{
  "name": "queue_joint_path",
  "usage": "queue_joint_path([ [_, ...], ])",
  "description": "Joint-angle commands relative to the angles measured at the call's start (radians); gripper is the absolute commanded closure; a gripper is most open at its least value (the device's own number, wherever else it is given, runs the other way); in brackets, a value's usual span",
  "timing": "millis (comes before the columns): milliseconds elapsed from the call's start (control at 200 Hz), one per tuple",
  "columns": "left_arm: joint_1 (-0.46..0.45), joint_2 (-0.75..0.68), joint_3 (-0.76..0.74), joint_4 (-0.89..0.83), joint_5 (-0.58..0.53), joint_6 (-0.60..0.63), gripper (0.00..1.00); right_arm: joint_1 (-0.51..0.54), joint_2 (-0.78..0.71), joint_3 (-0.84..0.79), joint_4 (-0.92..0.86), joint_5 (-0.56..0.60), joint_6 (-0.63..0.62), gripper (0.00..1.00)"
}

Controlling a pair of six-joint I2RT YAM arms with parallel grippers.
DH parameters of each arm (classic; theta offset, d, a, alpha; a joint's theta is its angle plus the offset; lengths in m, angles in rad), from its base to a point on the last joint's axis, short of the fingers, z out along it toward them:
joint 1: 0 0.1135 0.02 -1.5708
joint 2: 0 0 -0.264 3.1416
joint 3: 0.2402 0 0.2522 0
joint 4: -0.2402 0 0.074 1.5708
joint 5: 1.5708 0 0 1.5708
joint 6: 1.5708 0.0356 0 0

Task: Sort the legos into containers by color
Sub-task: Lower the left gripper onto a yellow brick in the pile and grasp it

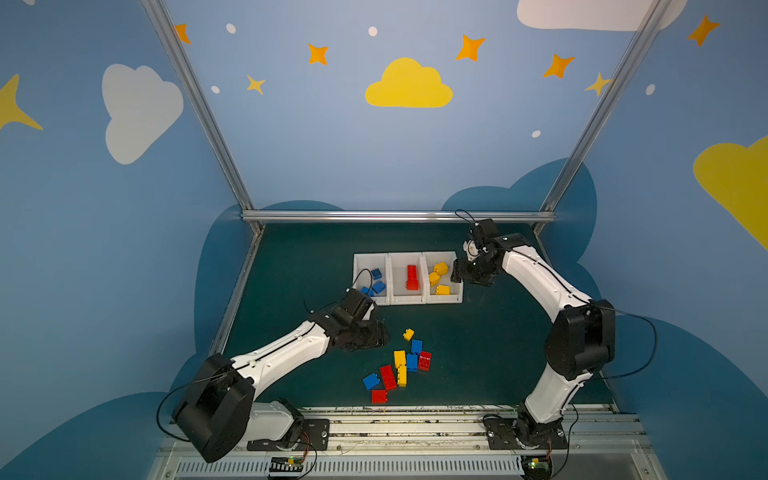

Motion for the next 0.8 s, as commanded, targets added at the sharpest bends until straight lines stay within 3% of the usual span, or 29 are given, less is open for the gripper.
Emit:
queue_joint_path([
  [0,-0.035,0.066,0.066,-0.033,0.019,-0.017,0.35,-0.001,-0.07,-0.067,0.035,0.007,0.014,0.3],
  [340,-0.142,0.242,0.204,-0.157,-0.008,-0.068,0.38,-0.007,-0.168,-0.24,0.101,-0.04,-0.01,0.3],
  [576,-0.163,0.328,0.298,-0.291,-0.046,-0.068,0.4,-0.018,-0.201,-0.313,0.15,-0.077,-0.007,0.3],
  [796,-0.167,0.396,0.335,-0.311,-0.047,-0.079,0.42,-0.032,-0.2,-0.322,0.161,-0.097,-0.017,0.3],
])
